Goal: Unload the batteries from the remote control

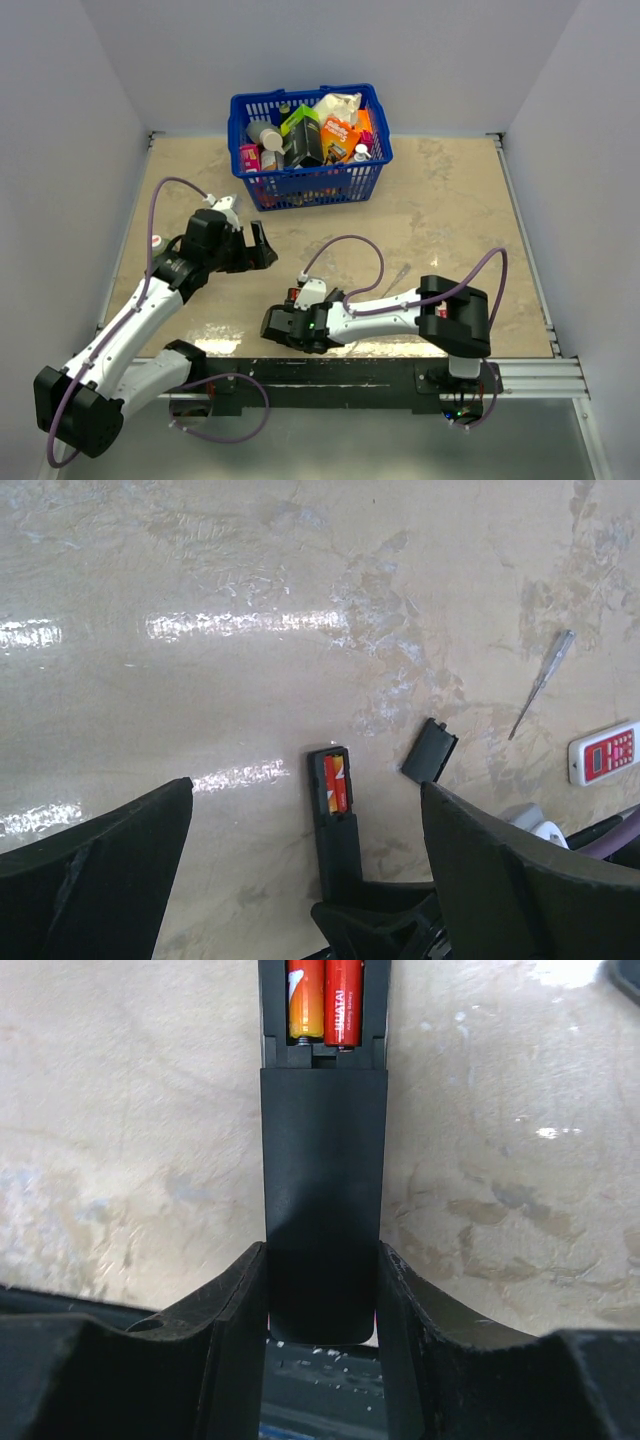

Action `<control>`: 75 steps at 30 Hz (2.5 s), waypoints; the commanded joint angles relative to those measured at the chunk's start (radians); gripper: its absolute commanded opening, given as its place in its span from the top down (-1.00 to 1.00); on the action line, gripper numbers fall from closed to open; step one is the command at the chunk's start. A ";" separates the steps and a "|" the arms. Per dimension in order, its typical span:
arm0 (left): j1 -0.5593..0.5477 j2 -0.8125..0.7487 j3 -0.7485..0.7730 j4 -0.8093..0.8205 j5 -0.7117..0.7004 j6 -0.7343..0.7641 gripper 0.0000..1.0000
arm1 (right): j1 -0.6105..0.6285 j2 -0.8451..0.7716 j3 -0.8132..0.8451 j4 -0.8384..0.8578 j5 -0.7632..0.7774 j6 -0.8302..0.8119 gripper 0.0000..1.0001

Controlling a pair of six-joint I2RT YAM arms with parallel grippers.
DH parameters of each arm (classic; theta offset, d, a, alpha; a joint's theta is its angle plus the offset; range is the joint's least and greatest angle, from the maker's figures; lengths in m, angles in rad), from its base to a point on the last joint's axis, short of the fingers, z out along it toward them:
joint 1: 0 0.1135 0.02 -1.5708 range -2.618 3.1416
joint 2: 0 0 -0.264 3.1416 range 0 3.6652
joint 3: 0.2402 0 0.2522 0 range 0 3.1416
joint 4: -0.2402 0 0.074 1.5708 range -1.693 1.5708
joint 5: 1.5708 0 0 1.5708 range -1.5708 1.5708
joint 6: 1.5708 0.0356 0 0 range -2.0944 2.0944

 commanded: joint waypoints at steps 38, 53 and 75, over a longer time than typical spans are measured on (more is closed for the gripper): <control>-0.009 -0.031 -0.103 0.124 0.354 0.161 -0.86 | -0.967 -0.467 -0.222 -0.144 -0.031 -0.654 0.08; -0.018 -0.025 -0.103 0.123 0.346 0.159 -0.85 | -1.053 -0.309 -0.273 -0.007 -0.115 -0.663 0.18; -0.021 0.008 -0.099 0.163 0.401 0.158 -0.65 | -1.053 -0.392 -0.343 0.083 -0.167 -0.703 1.00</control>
